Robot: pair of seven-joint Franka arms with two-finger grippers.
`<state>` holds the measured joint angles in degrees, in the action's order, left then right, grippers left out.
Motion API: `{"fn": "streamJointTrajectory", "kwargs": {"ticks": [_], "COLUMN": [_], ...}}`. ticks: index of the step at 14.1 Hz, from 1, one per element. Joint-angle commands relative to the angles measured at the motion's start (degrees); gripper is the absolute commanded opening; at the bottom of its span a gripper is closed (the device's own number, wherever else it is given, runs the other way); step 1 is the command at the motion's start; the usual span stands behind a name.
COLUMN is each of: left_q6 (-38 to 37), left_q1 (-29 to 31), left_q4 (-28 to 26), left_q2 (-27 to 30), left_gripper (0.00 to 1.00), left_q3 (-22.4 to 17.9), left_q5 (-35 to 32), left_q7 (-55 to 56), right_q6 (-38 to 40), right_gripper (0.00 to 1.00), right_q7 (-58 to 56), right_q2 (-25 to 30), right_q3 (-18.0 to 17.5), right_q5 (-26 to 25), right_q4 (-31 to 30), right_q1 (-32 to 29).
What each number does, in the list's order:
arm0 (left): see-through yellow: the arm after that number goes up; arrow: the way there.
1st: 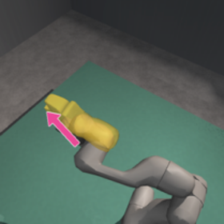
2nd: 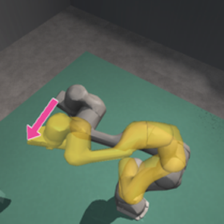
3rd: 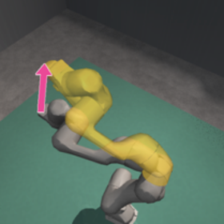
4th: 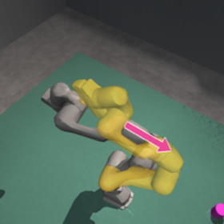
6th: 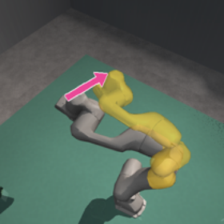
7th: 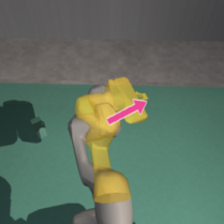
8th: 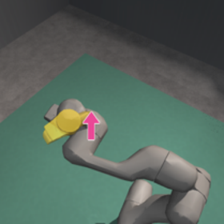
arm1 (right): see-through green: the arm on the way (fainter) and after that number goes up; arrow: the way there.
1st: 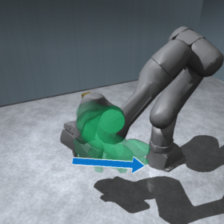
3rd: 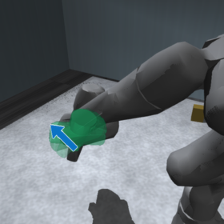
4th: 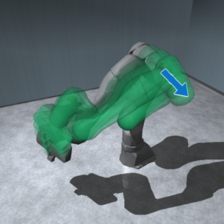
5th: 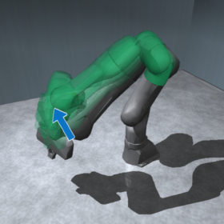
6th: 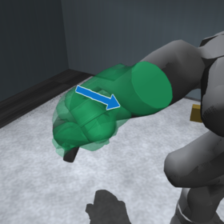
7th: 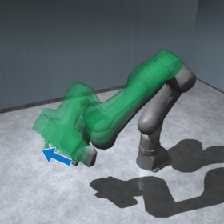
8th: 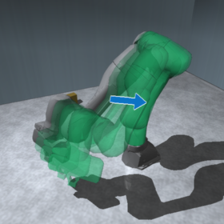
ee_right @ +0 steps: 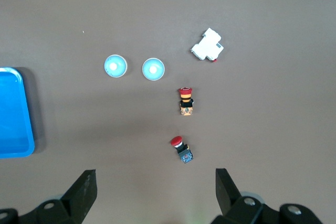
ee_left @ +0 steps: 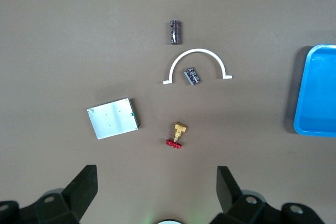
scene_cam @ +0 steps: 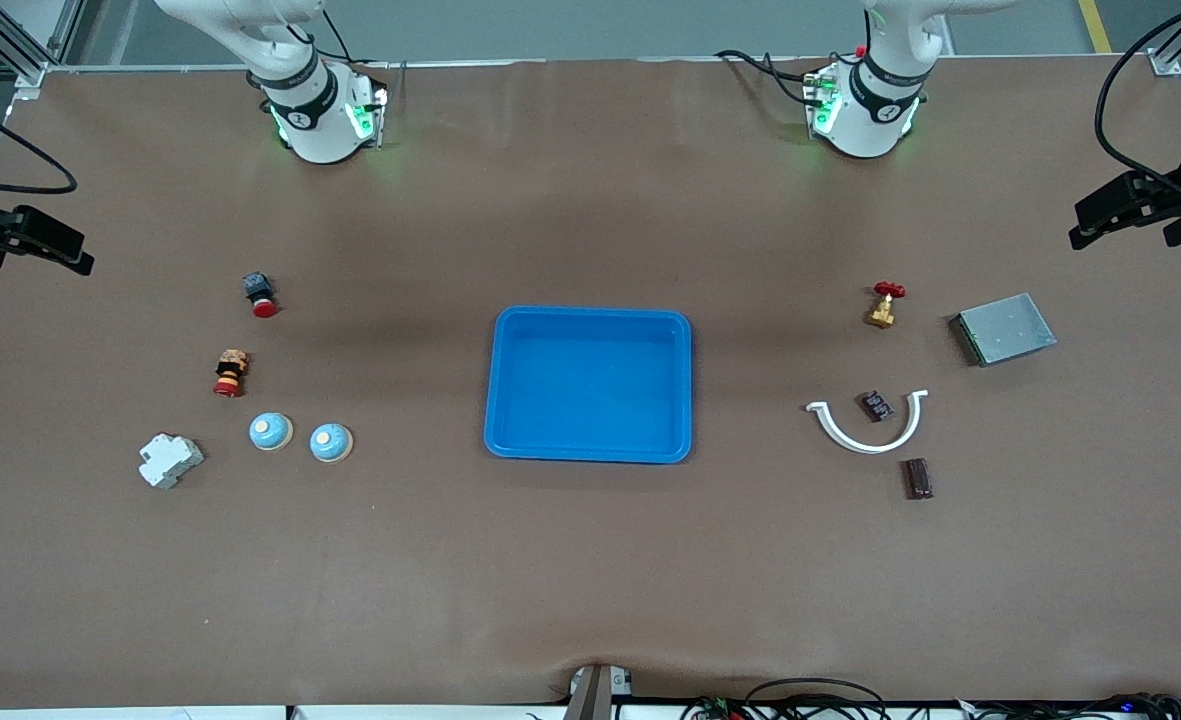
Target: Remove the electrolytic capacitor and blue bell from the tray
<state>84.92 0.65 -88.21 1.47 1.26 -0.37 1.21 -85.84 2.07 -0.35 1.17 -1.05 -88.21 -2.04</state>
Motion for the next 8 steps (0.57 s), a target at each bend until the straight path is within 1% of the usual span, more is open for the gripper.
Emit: {"fn": "streamJointTrajectory", "kwargs": {"ticks": [1, 8], "left_q6": [0.5, 0.2], "left_q1": [0.4, 0.3], "left_q4": [-0.1, 0.6], "left_q2": [1.1, 0.6], "left_gripper": [1.0, 1.0], "left_q3": [0.0, 0.1], "left_q5": [2.1, 1.6], "left_q7": [0.1, 0.2], "right_q6": [-0.9, -1.5], "right_gripper": [1.0, 1.0], "right_q7": [0.2, 0.2], "right_q2": [0.3, 0.3], "right_q3": [-0.1, 0.1], "right_q5": [0.3, 0.3], "right_q4": [-0.1, 0.1], "right_q1": [-0.4, -0.4]}}
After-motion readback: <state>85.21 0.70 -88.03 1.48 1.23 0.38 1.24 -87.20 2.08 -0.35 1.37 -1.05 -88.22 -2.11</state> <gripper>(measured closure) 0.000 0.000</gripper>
